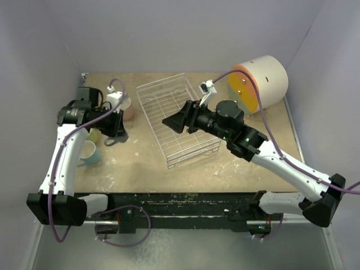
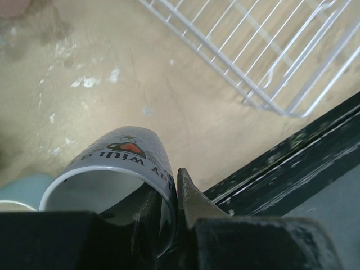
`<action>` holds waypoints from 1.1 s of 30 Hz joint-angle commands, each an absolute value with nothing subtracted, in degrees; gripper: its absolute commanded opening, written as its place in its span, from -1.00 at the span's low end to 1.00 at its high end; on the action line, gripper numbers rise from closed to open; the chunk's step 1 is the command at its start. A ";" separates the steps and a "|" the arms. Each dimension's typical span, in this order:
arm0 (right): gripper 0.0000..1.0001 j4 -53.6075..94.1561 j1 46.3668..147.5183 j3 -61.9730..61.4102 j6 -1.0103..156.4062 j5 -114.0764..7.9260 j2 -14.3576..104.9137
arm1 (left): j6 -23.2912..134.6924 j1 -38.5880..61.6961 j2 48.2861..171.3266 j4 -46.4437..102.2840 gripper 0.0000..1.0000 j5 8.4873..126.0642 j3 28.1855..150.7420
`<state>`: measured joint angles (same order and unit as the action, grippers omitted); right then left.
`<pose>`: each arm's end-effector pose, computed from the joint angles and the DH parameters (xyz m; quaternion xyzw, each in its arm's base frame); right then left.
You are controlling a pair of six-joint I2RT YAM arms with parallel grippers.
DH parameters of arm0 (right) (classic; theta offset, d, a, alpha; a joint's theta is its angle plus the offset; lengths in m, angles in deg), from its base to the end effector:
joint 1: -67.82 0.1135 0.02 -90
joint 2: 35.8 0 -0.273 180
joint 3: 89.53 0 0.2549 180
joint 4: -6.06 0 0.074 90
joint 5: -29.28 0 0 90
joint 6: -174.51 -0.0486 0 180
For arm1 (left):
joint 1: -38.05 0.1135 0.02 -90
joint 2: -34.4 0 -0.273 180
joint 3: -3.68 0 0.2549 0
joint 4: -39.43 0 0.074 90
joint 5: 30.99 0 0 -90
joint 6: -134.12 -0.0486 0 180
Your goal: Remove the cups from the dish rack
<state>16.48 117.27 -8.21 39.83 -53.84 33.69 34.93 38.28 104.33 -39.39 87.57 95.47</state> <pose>0.1880 0.2287 0.4245 -0.0719 0.6947 0.5516 0.4560 0.2266 -0.0223 0.3670 0.1425 0.9208 -0.2131 0.2941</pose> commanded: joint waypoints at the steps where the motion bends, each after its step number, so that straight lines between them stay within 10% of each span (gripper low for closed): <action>1: 0.43 22.72 117.39 -7.21 42.82 -59.96 30.80 | 26.11 33.01 106.03 -36.52 -1.00 73.43 91.06; 33: 0.58 25.64 117.39 -9.86 42.50 -64.59 24.50 | 17.28 30.84 126.75 -22.45 -1.00 74.75 86.62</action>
<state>25.39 117.27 -9.85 41.49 -62.87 27.29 18.17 30.39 125.10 -25.47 72.47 84.08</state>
